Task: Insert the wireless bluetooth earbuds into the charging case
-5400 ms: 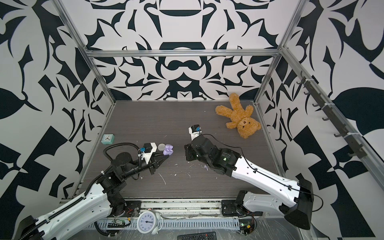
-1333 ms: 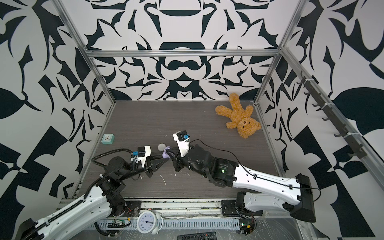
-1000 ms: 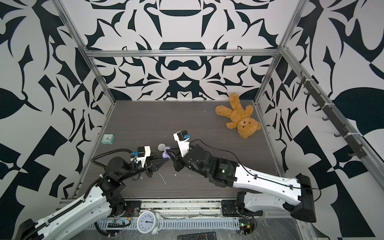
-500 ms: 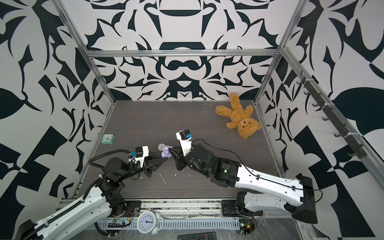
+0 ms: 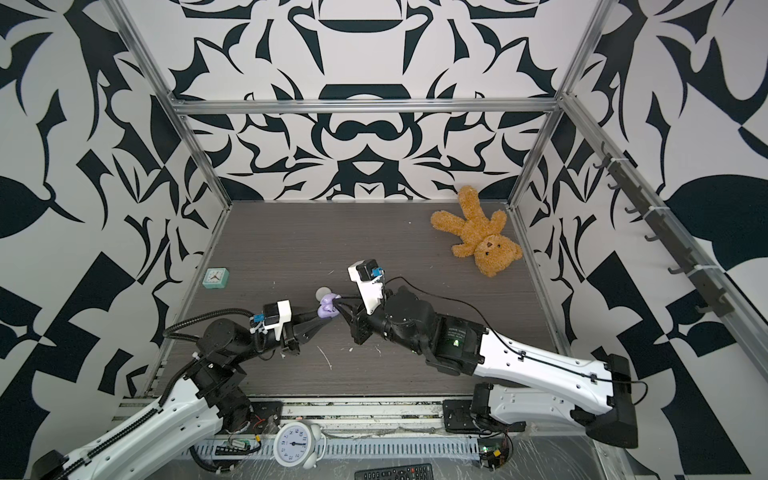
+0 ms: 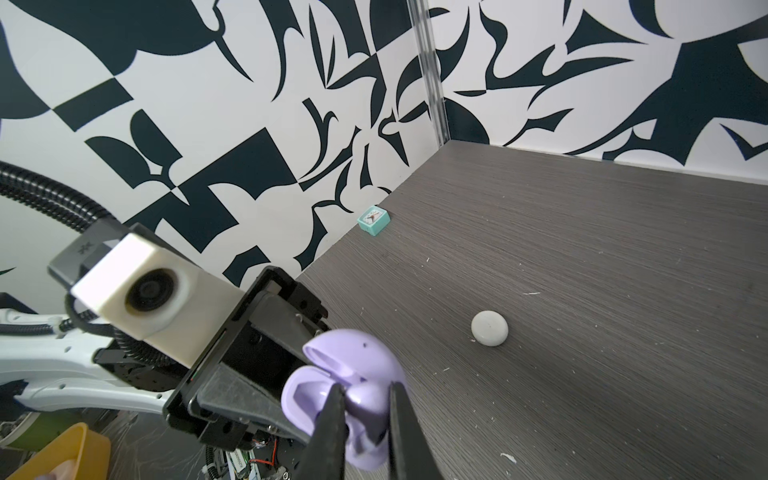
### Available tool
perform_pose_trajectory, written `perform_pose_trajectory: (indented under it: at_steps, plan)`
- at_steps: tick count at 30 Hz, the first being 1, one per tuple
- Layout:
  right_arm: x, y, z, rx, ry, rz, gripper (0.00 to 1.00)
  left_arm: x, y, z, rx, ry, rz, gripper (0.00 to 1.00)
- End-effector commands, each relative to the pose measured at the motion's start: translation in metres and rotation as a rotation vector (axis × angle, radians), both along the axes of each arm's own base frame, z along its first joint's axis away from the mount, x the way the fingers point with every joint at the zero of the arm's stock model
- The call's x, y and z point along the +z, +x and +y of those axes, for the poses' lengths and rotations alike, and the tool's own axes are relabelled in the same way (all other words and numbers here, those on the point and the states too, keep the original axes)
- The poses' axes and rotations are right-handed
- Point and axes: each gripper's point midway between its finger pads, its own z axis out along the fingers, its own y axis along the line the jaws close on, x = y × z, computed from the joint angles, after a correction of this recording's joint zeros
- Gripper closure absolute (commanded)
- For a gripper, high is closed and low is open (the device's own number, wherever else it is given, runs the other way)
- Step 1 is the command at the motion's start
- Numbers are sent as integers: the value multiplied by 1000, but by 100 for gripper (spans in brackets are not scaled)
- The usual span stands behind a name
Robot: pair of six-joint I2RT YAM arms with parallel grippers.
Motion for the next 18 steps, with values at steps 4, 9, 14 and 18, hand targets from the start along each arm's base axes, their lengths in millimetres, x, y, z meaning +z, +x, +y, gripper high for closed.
perform_pose_trajectory:
  at_steps: [4, 9, 14, 18]
  plan:
    - [23, -7, -2, 43, 95, -64, 93, -1, -13, -3, -67, 9, -62, 100]
    - [24, -12, 0, 67, 118, -73, 93, -1, -12, -3, -64, 5, -59, 100]
    - [20, -15, 2, 76, 118, -74, 93, 0, -9, -3, -57, -5, -41, 100]
    - [19, -20, 6, 88, 116, -86, 93, 1, -6, -3, -55, -14, -20, 100]
